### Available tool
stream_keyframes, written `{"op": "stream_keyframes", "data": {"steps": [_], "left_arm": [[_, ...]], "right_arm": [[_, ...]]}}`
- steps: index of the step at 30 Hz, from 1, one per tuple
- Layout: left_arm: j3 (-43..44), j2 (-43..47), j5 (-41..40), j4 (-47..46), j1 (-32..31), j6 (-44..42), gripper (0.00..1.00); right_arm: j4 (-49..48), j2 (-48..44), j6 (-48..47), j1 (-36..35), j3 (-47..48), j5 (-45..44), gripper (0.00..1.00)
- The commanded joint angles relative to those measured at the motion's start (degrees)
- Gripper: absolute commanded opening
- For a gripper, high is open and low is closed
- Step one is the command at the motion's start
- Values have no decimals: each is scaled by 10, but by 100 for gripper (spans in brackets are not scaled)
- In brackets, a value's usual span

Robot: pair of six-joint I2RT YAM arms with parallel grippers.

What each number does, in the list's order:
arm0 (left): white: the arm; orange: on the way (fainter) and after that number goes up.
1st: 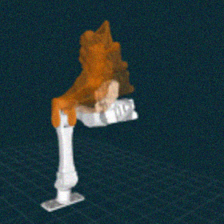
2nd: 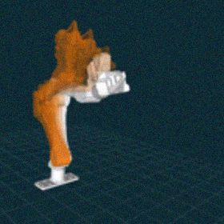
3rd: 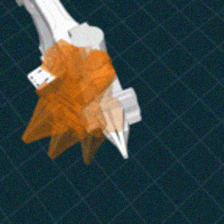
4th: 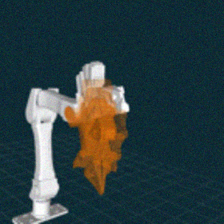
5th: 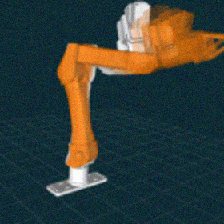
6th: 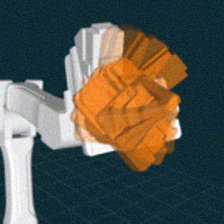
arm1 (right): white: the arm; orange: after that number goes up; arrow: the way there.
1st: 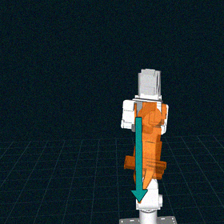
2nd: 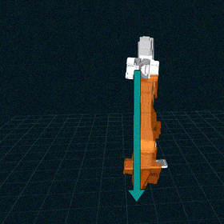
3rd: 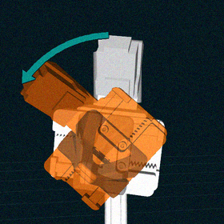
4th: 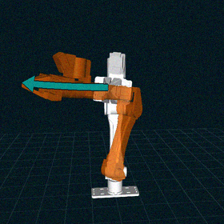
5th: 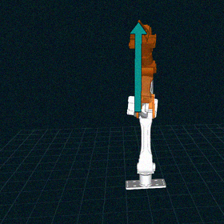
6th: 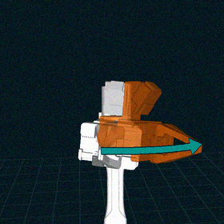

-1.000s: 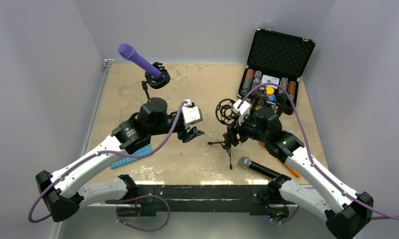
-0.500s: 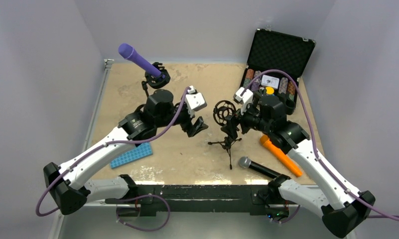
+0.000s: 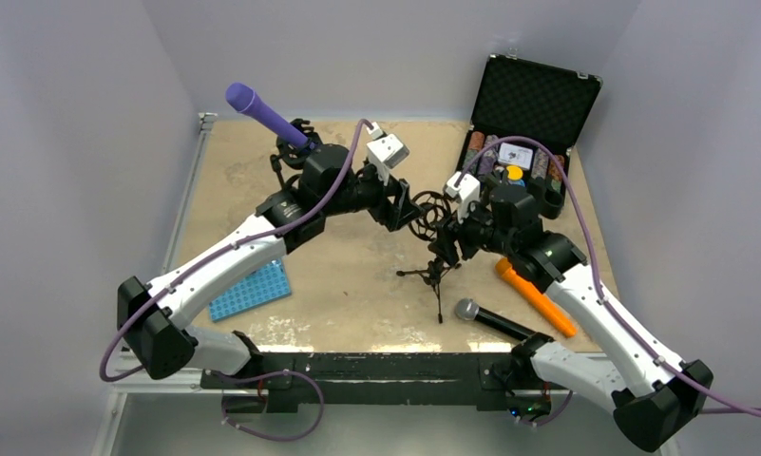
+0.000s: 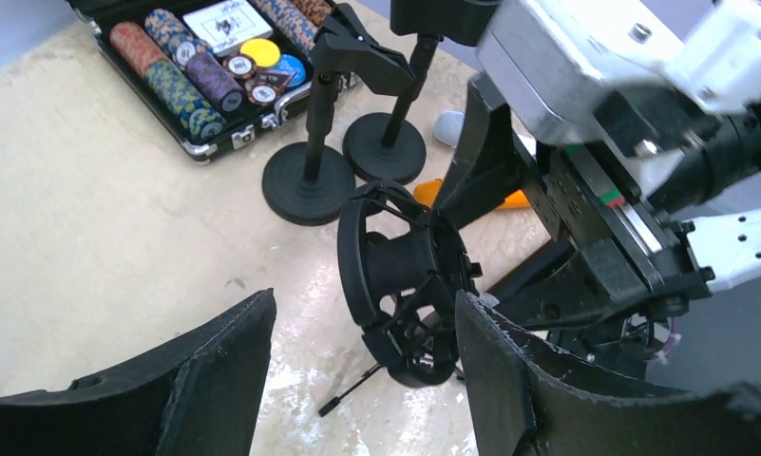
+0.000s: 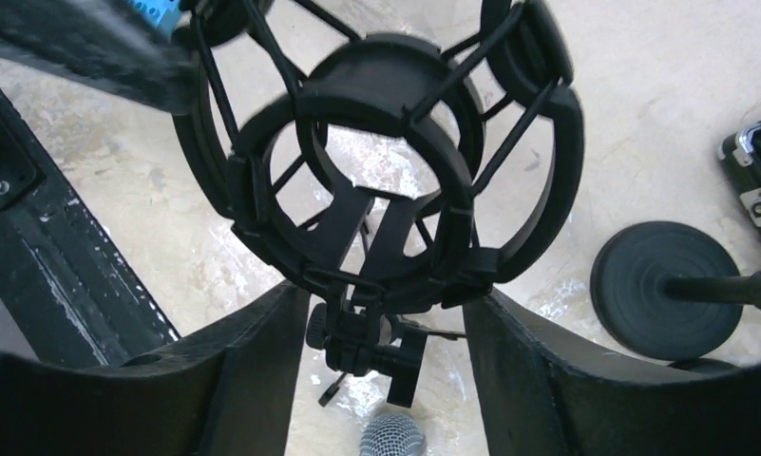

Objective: Remove the microphone from the stand

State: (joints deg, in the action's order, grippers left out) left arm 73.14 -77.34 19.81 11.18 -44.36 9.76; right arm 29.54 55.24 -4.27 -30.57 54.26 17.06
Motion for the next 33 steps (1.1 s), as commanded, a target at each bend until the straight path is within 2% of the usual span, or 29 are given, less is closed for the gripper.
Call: {"op": "stream_keyframes", "data": {"steps": [1, 3, 7, 9, 10, 17, 20, 22, 26, 29, 32, 33], "left_arm": [[27, -34, -5, -15, 2, 60, 72], [24, -45, -11, -6, 2, 61, 71], [3, -52, -14, 1, 2, 58, 69], [-6, -54, -15, 5, 2, 54, 69], [-11, -52, -17, 7, 2, 52, 68], [-29, -47, -17, 8, 2, 40, 67], [-23, -50, -15, 10, 2, 29, 67], [-23, -53, -12, 13, 2, 27, 67], [-28, -37, -17, -7, 2, 25, 68], [-2, -28, -38, -3, 2, -9, 77], [34, -17, -48, 4, 2, -54, 80], [44, -12, -49, 6, 2, -67, 80]], "right_arm": [[-9, -15, -34, 2, -18, 31, 61], [-16, -19, -49, 2, -31, 55, 54], [-34, -25, -49, 2, -55, 50, 24], [-38, -29, -49, 2, -63, 43, 20], [-39, -29, -47, 2, -64, 40, 20], [-55, -24, -35, 2, -70, 34, 40], [-61, -14, -33, 2, -66, 52, 53], [-65, -9, -31, 2, -65, 60, 52], [-68, -5, -20, 2, -65, 59, 38], [-73, -7, -11, 2, -69, 47, 20], [-79, -11, -2, 2, -69, 28, 0], [-80, -12, 6, 2, -65, 18, 0]]}}
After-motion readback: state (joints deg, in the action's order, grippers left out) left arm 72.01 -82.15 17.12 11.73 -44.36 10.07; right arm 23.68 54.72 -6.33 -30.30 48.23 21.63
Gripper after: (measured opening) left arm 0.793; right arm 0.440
